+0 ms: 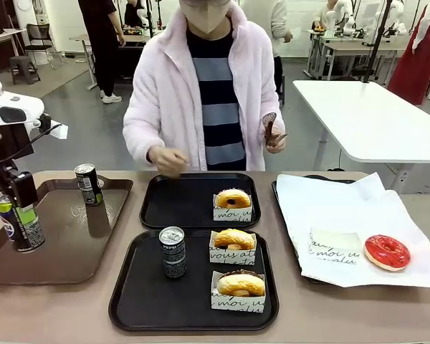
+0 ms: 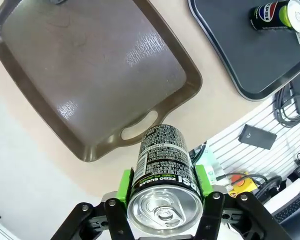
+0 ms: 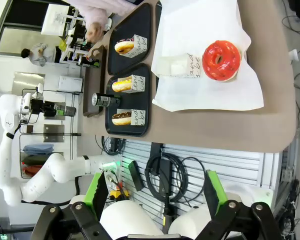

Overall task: Set up donuts and drinks on trays.
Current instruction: Pick up one Pepsi coke from the Handle tray and place it on the Flat Tray without a Pepsi coke.

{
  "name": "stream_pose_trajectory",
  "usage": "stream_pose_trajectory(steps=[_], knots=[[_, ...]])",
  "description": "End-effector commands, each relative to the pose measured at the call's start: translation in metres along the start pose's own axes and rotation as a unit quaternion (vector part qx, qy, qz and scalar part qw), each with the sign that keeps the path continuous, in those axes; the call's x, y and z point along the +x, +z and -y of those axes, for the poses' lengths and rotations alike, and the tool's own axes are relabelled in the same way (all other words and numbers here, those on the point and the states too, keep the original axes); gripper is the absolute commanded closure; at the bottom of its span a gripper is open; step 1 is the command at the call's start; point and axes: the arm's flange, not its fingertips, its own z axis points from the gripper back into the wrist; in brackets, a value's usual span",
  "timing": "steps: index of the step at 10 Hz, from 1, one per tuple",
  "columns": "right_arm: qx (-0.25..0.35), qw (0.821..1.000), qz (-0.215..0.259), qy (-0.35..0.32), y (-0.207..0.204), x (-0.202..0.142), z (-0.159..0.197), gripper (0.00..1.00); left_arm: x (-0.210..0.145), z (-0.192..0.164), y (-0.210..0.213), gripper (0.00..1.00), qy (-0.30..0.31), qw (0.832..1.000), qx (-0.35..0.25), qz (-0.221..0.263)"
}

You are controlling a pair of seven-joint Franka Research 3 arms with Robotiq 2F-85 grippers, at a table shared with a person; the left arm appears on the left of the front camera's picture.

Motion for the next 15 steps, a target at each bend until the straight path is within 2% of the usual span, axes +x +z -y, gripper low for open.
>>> stream_pose_trajectory(steps=[1, 2, 4, 7, 9, 10, 12, 13, 15], knots=[[0.003, 1.000, 0.000, 0.002, 0.001, -0.002, 0.002, 0.00, 0.000, -0.001, 0.001, 0.42, -0.004, 1.000, -0.001, -0.001], [0.003, 1.000, 0.000, 0.002, 0.001, -0.002, 0.002, 0.00, 0.000, 0.000, 0.000, 0.42, 0.000, 1.000, 0.000, 0.000], [0.003, 1.000, 0.000, 0.002, 0.001, -0.002, 0.002, 0.00, 0.037, 0.005, 0.010, 0.42, -0.078, 0.996, -0.043, 0.023], [0.003, 1.000, 0.000, 0.002, 0.001, -0.002, 0.002, 0.00, 0.092, 0.019, 0.017, 0.42, -0.117, 0.990, -0.052, 0.056], [0.003, 1.000, 0.000, 0.002, 0.001, -0.002, 0.002, 0.00, 0.095, 0.021, 0.016, 0.42, -0.125, 0.987, -0.074, 0.062], [0.003, 1.000, 0.000, 0.002, 0.001, -0.002, 0.002, 0.00, 0.093, 0.024, 0.013, 0.42, -0.107, 0.992, -0.047, 0.051], [0.003, 1.000, 0.000, 0.002, 0.001, -0.002, 0.002, 0.00, 0.101, 0.024, 0.010, 0.42, -0.113, 0.991, -0.056, 0.052], [0.003, 1.000, 0.000, 0.002, 0.001, -0.002, 0.002, 0.00, 0.119, 0.028, 0.009, 0.42, -0.111, 0.990, -0.062, 0.064], [0.003, 1.000, 0.000, 0.002, 0.001, -0.002, 0.002, 0.00, 0.184, 0.044, 0.005, 0.42, -0.122, 0.988, -0.041, 0.084]])
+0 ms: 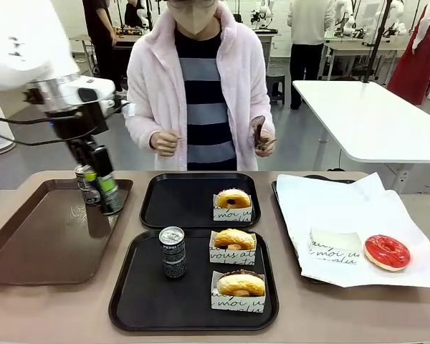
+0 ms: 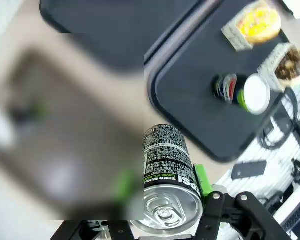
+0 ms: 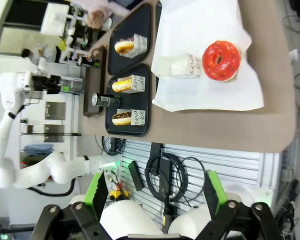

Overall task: Set up donuts and drinks on trays.
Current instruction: Pick up one Pepsi coke from the Handle tray and place it on the Flat Tray without a Pepsi coke.

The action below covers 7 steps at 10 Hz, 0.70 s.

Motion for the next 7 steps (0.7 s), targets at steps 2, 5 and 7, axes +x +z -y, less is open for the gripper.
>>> stream_pose_trajectory(steps=[2, 5, 7], knots=[[0.003, 1.000, 0.000, 0.001, 0.001, -0.002, 0.002, 0.00, 0.081, -0.005, -0.025, 0.42, 0.000, 1.000, 0.021, 0.013], [0.003, 1.000, 0.000, 0.001, 0.001, -0.002, 0.002, 0.00, 0.032, 0.011, -0.005, 0.42, -0.031, 0.998, -0.011, -0.059], [0.003, 1.000, 0.000, 0.001, 0.001, -0.002, 0.002, 0.00, -0.057, 0.039, 0.007, 0.42, -0.080, 0.992, 0.003, -0.096]])
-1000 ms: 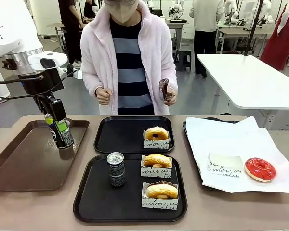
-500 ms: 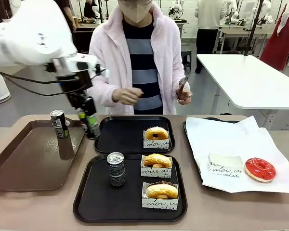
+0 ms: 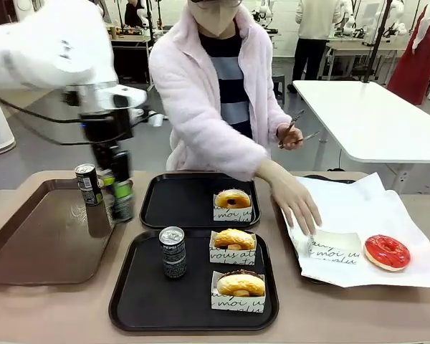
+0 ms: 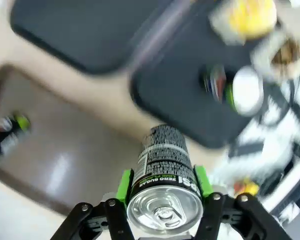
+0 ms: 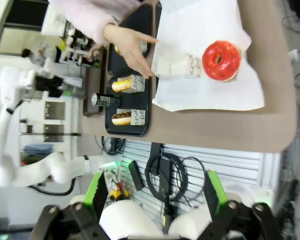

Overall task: Set up donuts and drinks on trays.
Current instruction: Pick up one Pepsi coke from the Handle tray and place it on the Flat Tray without a Pepsi coke.

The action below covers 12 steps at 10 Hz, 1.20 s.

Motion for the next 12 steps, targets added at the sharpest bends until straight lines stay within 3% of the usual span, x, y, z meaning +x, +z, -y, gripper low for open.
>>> stream_pose_trajectory(steps=[1, 4, 7, 8, 12], knots=[[0.003, 1.000, 0.001, 0.002, 0.001, -0.002, 0.002, 0.00, -0.073, 0.031, -0.006, 0.42, -0.047, 0.999, 0.011, -0.012], [0.003, 1.000, 0.001, 0.002, 0.001, -0.002, 0.002, 0.00, -0.081, 0.031, -0.016, 0.42, -0.037, 0.999, 0.005, 0.001], [0.003, 1.000, 0.001, 0.002, 0.001, -0.002, 0.002, 0.00, -0.089, 0.029, -0.018, 0.42, 0.004, 0.999, 0.038, 0.025], [0.003, 1.000, 0.001, 0.002, 0.001, -0.002, 0.002, 0.00, -0.085, 0.028, -0.013, 0.42, -0.027, 1.000, 0.011, 0.003], [0.003, 1.000, 0.001, 0.002, 0.001, -0.002, 0.002, 0.00, -0.085, 0.028, -0.013, 0.42, -0.027, 1.000, 0.011, 0.003]])
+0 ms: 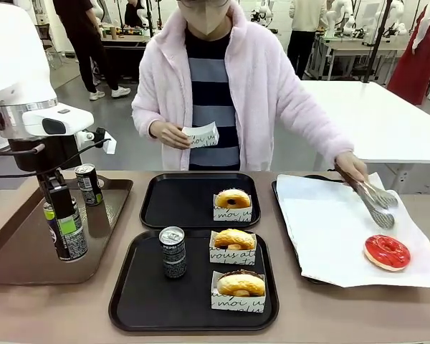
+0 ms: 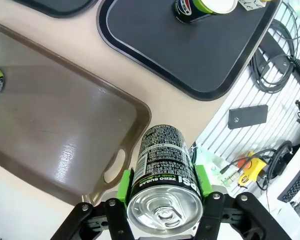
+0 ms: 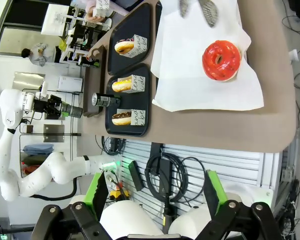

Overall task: Set up donuts and drinks on trays.
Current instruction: Pick up one Pepsi coke from the Handle tray and place it on the Flat Tray without a Pepsi coke.

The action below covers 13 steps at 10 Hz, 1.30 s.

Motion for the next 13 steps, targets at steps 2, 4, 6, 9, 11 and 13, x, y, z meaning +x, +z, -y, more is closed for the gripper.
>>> stream_pose_trajectory(steps=[2, 4, 6, 9, 11, 13], knots=[[0.003, 1.000, 0.001, 0.002, 0.001, -0.002, 0.002, 0.00, 0.000, 0.000, 0.000, 0.42, 0.000, 1.000, 0.000, 0.000], [0.003, 1.000, 0.001, 0.002, 0.001, -0.002, 0.002, 0.00, 0.034, -0.025, 0.014, 0.42, 0.018, 0.999, 0.031, 0.031], [0.003, 1.000, 0.001, 0.002, 0.001, -0.002, 0.002, 0.00, 0.071, -0.043, 0.025, 0.42, 0.045, 0.996, 0.066, 0.037], [0.003, 1.000, 0.001, 0.002, 0.001, -0.002, 0.002, 0.00, 0.129, -0.082, 0.032, 0.42, 0.095, 0.990, 0.097, 0.047], [0.003, 1.000, 0.001, 0.002, 0.001, -0.002, 0.002, 0.00, 0.160, -0.105, 0.030, 0.42, 0.112, 0.985, 0.105, 0.075], [0.003, 1.000, 0.001, 0.002, 0.001, -0.002, 0.002, 0.00, 0.179, -0.111, 0.016, 0.42, 0.112, 0.984, 0.106, 0.094]])
